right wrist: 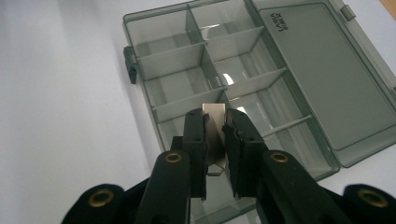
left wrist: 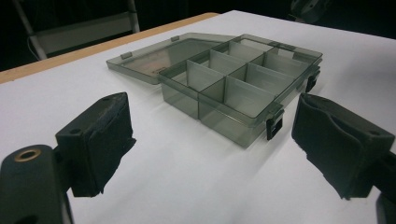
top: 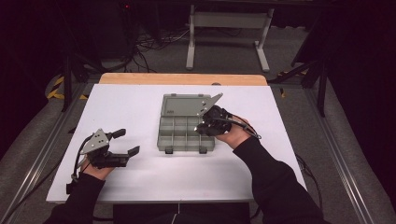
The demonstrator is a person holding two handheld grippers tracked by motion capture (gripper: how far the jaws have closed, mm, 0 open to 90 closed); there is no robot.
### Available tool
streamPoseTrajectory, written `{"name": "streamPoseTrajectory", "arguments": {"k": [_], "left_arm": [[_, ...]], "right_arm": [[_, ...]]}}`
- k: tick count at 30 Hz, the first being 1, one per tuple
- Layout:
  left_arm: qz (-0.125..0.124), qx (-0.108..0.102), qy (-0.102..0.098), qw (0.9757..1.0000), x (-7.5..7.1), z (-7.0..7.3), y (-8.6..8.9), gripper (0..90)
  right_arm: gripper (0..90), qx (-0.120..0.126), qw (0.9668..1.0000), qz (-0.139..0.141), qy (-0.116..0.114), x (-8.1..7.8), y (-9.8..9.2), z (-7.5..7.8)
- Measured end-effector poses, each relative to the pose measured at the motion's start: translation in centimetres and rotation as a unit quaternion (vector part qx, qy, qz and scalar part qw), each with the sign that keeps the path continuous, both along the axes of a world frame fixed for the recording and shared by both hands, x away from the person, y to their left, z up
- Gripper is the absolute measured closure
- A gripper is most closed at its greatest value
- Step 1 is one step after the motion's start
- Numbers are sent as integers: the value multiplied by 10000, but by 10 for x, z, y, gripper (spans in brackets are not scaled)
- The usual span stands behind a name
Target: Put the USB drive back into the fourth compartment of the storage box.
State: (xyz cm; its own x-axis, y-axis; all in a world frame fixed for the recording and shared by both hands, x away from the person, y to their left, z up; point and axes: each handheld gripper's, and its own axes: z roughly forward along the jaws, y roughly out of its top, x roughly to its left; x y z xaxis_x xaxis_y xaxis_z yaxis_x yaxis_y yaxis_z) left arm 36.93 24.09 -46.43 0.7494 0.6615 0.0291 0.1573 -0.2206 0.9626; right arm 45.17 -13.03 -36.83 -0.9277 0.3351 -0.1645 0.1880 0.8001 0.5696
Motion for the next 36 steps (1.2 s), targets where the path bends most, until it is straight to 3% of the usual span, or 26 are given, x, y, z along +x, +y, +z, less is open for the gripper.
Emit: {"name": "streamPoseTrajectory", "arguments": {"k": [26, 36], "left_arm": [[-2, 15, -4, 10000, 0, 0, 1, 132], [0, 1, 10, 10000, 0, 0, 0, 131]], "right_arm": [[791, 52, 9986, -515, 104, 36, -16, -7], [790, -54, 9974, -705, 168, 46, -18, -15]]}}
